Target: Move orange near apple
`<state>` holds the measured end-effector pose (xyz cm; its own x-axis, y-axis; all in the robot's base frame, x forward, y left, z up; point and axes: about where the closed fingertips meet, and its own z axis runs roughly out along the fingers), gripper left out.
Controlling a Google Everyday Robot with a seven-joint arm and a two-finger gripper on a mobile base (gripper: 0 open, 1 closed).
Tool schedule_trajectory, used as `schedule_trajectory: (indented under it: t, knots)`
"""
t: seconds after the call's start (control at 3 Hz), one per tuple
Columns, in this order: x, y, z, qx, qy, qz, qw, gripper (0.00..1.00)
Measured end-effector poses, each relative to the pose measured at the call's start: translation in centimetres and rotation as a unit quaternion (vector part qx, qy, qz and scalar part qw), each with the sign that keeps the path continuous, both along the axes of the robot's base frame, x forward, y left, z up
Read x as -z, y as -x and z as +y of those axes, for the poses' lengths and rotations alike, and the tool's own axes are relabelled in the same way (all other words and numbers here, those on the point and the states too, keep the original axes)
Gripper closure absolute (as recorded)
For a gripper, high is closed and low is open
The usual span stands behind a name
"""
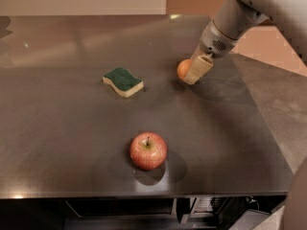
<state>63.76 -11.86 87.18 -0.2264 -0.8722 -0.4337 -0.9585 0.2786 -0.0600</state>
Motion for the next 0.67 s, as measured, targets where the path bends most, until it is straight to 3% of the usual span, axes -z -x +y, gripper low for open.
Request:
schedule_trajectory:
  t: [0.33,0.67]
  knots:
    - [-2.0,4.5,-0.4,-0.043,-0.01,-0.002,0.999,1.0]
    - [-3.1,10.0,-0.1,-0.097,-0.01,0.006,0.9952,1.0]
